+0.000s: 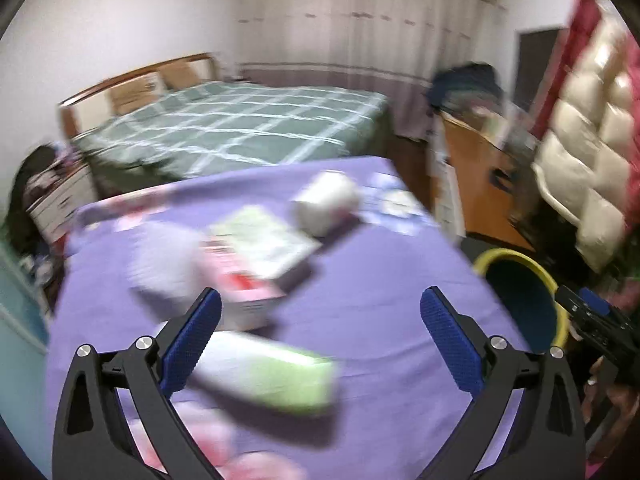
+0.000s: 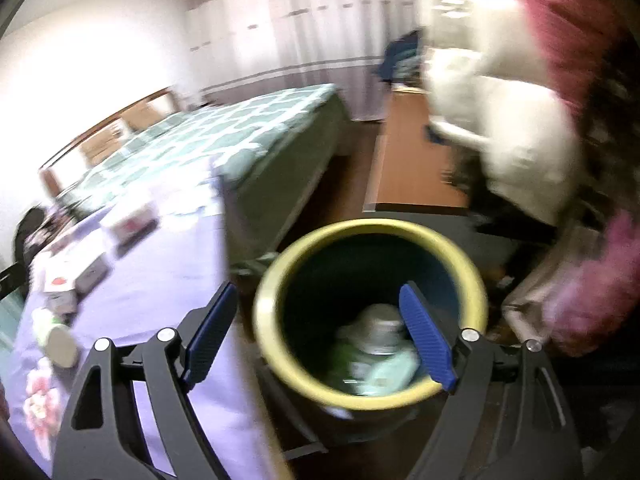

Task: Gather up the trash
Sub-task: 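Grasp the white mesh foam sleeve with the right gripper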

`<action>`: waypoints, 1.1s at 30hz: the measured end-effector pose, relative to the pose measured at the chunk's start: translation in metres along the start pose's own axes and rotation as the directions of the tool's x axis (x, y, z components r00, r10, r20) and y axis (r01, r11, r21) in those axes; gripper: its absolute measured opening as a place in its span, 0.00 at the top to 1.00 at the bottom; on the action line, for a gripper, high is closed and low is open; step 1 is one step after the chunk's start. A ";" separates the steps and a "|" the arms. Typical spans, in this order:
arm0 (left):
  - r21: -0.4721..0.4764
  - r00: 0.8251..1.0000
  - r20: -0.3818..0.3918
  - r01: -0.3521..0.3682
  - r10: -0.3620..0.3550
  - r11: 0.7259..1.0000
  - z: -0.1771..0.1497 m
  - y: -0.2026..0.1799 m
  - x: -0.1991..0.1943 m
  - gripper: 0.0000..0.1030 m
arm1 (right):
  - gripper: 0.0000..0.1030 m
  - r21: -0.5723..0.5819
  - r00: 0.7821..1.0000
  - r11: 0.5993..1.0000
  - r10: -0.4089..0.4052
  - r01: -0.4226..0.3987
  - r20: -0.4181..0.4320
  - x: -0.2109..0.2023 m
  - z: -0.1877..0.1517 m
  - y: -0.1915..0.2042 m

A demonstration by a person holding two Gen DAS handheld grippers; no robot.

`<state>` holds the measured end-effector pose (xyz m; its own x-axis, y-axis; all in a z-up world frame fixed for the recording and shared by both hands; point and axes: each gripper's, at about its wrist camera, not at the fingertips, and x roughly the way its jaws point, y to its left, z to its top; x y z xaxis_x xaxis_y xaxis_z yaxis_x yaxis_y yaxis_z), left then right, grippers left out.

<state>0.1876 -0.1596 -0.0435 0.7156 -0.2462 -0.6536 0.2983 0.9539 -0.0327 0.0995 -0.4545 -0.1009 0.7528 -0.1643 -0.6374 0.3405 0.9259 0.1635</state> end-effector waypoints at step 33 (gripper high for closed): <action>-0.260 0.927 -0.026 -0.368 0.375 0.893 -0.056 0.261 0.049 0.05 | 0.62 -0.327 0.905 0.855 0.317 -0.402 -0.283 0.105 0.015 0.353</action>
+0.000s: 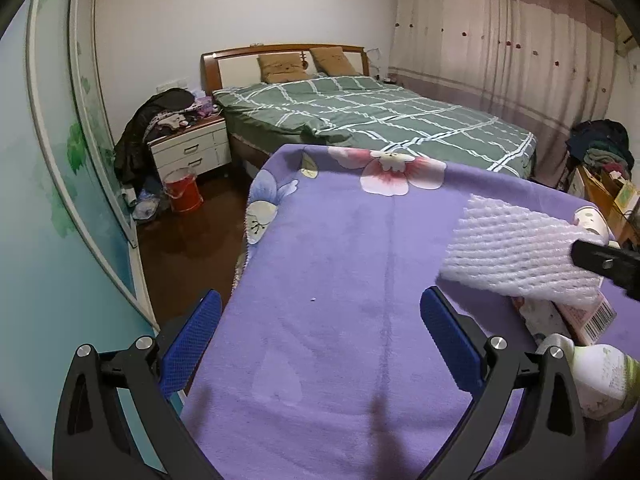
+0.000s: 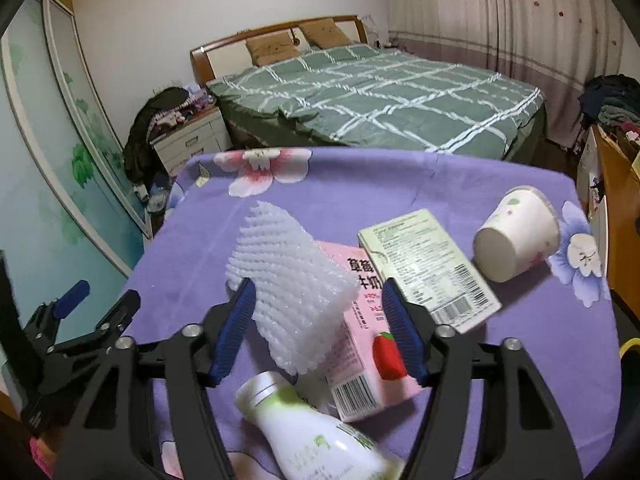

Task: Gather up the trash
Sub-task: 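Grasp the white mesh foam sleeve with the right gripper, then carry the foam sleeve to the bin and release it with the right gripper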

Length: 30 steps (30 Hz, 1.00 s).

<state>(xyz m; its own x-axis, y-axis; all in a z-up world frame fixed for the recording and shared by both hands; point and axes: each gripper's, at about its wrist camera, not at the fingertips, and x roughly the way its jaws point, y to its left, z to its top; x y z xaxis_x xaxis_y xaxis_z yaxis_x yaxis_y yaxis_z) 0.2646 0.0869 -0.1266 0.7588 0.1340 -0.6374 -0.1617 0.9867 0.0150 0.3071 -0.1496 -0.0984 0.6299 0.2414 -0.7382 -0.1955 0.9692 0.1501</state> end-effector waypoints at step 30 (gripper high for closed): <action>0.070 0.997 0.033 0.064 -0.067 0.995 -0.011 -0.025 -0.017 0.05 | 0.87 0.446 0.831 0.773 -0.545 0.450 0.107 -0.201 -0.134 -0.253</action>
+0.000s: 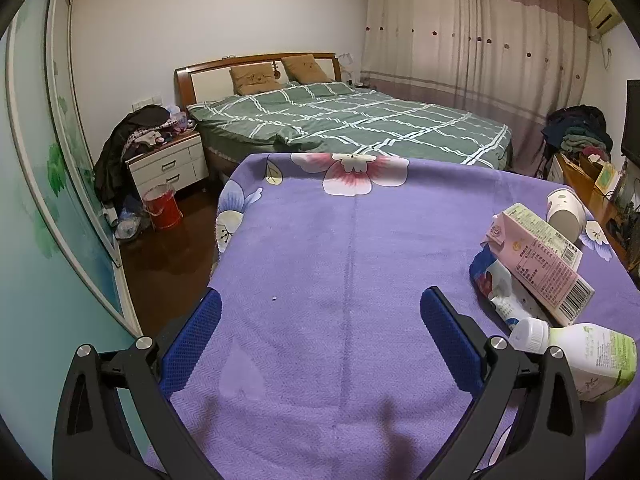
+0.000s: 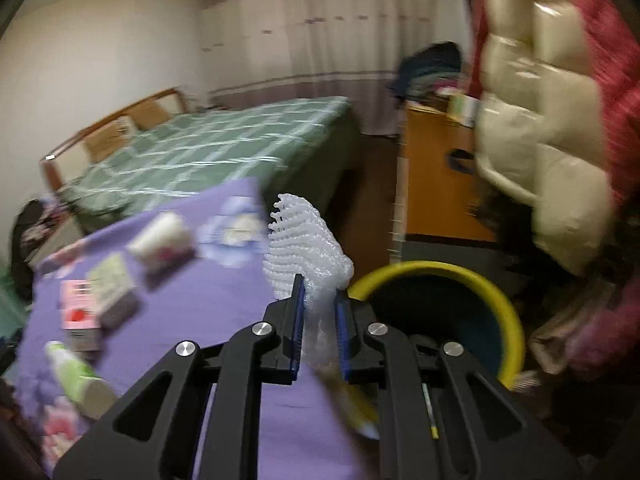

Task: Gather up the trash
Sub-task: 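Carry the foam sleeve to the bin and release it with the right gripper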

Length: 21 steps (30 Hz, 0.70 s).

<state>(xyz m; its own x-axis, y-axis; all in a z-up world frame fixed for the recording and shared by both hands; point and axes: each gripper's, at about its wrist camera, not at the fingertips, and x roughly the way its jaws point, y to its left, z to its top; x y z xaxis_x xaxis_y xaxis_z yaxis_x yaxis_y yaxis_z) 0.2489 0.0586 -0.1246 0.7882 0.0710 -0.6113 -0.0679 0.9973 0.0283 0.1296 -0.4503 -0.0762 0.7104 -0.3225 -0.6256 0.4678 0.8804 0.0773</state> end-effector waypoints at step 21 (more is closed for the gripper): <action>0.043 0.999 -0.015 0.038 -0.038 0.998 -0.003 -0.020 -0.010 0.05 | 0.60 0.100 0.988 0.989 -0.097 0.109 -0.121 0.055 -0.031 -0.052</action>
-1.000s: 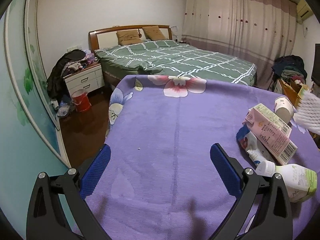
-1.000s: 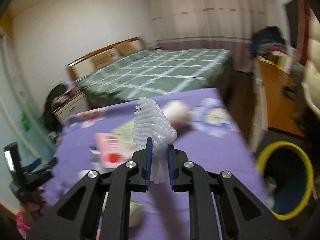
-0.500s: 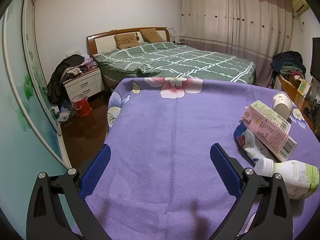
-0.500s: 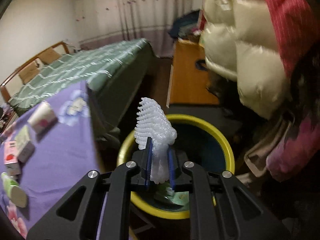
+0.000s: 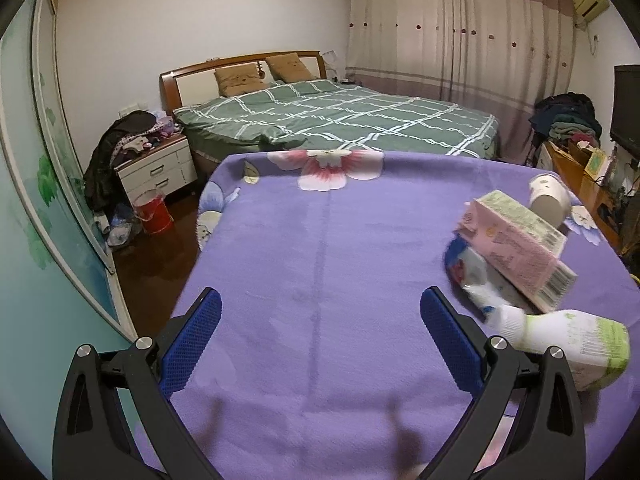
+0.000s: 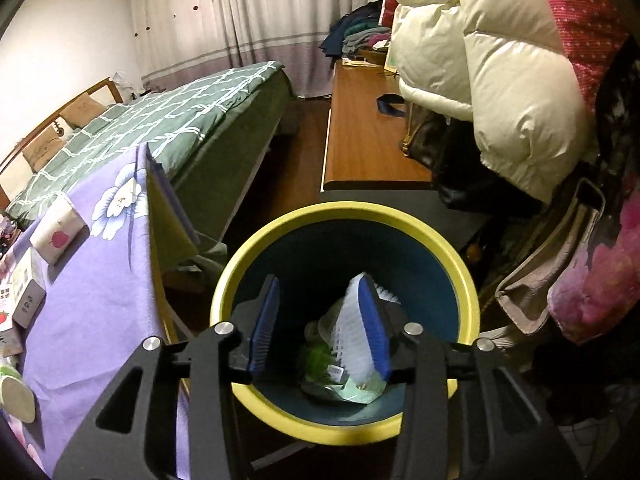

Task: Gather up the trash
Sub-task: 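Carry the foam sleeve to the bin and release it with the right gripper, then grasp the white-green milk bottle with the left gripper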

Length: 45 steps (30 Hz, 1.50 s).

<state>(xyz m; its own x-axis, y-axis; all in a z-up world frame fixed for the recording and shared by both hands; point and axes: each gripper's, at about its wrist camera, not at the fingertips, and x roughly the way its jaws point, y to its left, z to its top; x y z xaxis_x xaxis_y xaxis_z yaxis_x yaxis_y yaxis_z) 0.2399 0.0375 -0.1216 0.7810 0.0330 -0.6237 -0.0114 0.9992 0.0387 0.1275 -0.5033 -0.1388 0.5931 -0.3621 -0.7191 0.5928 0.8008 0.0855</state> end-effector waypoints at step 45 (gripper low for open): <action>-0.010 0.989 -0.145 -0.014 0.012 1.000 -0.057 -0.061 -0.074 0.05 | 0.52 0.103 0.979 0.973 0.203 -0.205 0.032 -0.014 -0.004 -0.028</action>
<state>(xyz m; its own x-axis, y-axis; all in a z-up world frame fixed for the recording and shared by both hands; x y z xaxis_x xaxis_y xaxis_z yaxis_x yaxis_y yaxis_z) 0.1471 -0.0249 -0.1220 0.6817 0.0484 -0.7300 -0.0287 0.9988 0.0394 0.1001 -0.5189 -0.1342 0.7179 -0.2075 -0.6645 0.5115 0.8047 0.3014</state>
